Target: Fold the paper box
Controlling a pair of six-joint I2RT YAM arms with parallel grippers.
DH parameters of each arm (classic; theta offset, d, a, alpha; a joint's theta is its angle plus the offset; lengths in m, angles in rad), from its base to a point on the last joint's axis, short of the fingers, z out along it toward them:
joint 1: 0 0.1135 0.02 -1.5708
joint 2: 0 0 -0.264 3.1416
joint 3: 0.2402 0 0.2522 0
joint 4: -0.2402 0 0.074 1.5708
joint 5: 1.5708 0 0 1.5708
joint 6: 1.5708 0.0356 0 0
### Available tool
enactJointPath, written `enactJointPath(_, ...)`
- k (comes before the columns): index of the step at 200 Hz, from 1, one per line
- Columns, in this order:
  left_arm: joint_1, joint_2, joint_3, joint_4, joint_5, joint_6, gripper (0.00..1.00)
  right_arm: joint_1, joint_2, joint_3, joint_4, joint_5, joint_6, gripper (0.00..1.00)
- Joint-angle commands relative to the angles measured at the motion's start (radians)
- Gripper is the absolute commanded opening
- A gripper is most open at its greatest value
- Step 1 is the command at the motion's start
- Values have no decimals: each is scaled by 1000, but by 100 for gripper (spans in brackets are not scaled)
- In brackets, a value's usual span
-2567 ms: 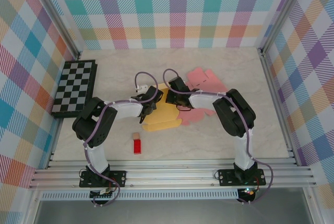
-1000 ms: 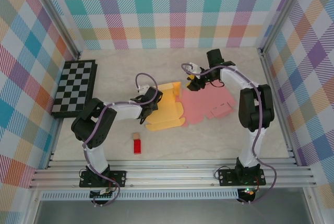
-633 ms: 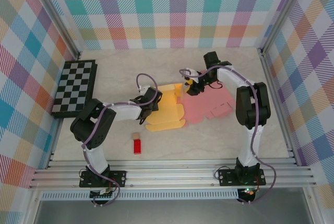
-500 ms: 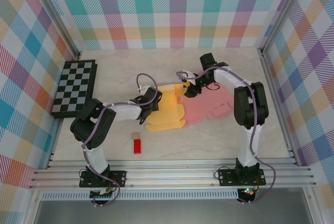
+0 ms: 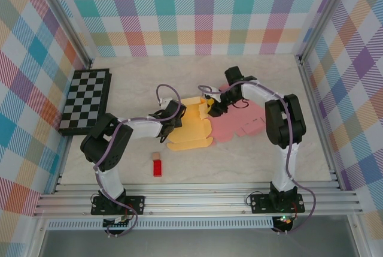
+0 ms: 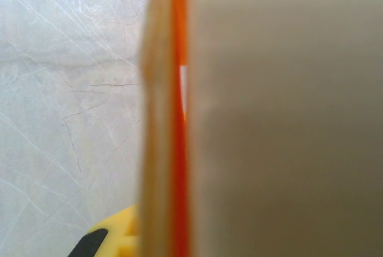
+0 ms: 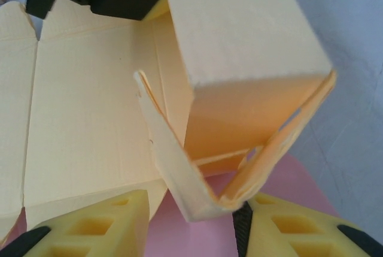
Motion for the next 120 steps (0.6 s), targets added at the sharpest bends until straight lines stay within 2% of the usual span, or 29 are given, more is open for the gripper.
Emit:
enactJointPath(1,-3,-17,0,-39,-15,-39,0,44,-86,-61,155,71,215,45)
enactJointPath(37,-5,-10,14,-46,-3,-54,0,98,-107,-88,251,169,409,44)
enactJointPath(70,-6,-14,23,-72,-1,-73,0,116,-109,-103,339,258,547,37)
enactJointPath(120,-6,-31,38,-98,24,-101,0,133,-127,-162,503,366,767,41)
